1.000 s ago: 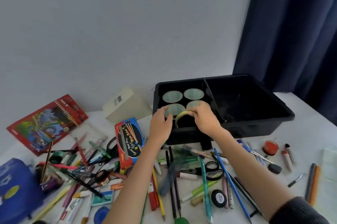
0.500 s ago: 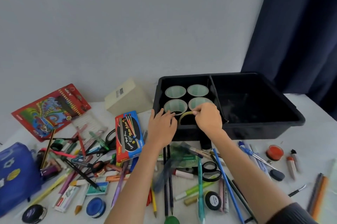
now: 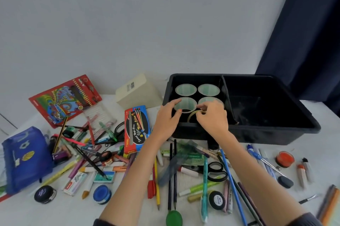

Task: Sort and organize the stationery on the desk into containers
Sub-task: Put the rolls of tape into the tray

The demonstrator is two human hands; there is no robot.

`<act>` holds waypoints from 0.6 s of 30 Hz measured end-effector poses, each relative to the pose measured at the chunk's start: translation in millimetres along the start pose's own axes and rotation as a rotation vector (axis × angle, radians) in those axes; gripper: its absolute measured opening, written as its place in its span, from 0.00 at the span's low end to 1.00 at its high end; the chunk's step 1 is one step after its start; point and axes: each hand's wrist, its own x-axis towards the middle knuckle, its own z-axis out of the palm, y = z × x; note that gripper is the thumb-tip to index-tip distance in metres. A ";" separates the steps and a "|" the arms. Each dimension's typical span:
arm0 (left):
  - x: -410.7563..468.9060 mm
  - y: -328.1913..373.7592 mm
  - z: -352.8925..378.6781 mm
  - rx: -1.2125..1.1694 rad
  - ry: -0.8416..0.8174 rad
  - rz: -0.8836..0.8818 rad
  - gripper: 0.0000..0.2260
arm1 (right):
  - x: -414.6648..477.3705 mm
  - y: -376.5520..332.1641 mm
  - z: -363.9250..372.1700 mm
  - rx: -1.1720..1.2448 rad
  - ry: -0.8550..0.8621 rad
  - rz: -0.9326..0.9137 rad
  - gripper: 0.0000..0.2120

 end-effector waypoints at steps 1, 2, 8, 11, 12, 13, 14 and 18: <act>-1.5 2.0 -5.9 -0.113 0.024 -0.020 0.17 | 1.9 -3.6 3.4 -0.023 0.007 -0.029 0.11; -2.9 4.0 -13.2 -0.166 0.052 -0.031 0.16 | 3.4 -9.1 7.6 -0.040 0.016 -0.062 0.12; 3.2 -5.5 -67.6 -0.137 0.161 0.011 0.14 | 6.4 -75.4 37.3 0.176 -0.114 -0.224 0.09; 9.2 -22.1 -95.8 -0.145 0.189 0.015 0.14 | 12.1 -103.2 55.8 0.242 -0.143 -0.218 0.10; 11.4 -27.8 -103.9 -0.155 0.198 0.006 0.14 | 14.7 -110.0 60.7 0.258 -0.165 -0.199 0.11; 13.7 -33.6 -111.0 -0.168 0.210 -0.008 0.14 | 17.4 -115.4 65.0 0.264 -0.190 -0.182 0.12; 16.9 -41.5 -118.3 -0.180 0.224 -0.023 0.14 | 20.9 -121.3 70.3 0.260 -0.215 -0.171 0.12; 32.0 -71.6 -141.4 -0.197 0.242 -0.064 0.14 | 37.7 -140.7 91.0 0.264 -0.251 -0.106 0.14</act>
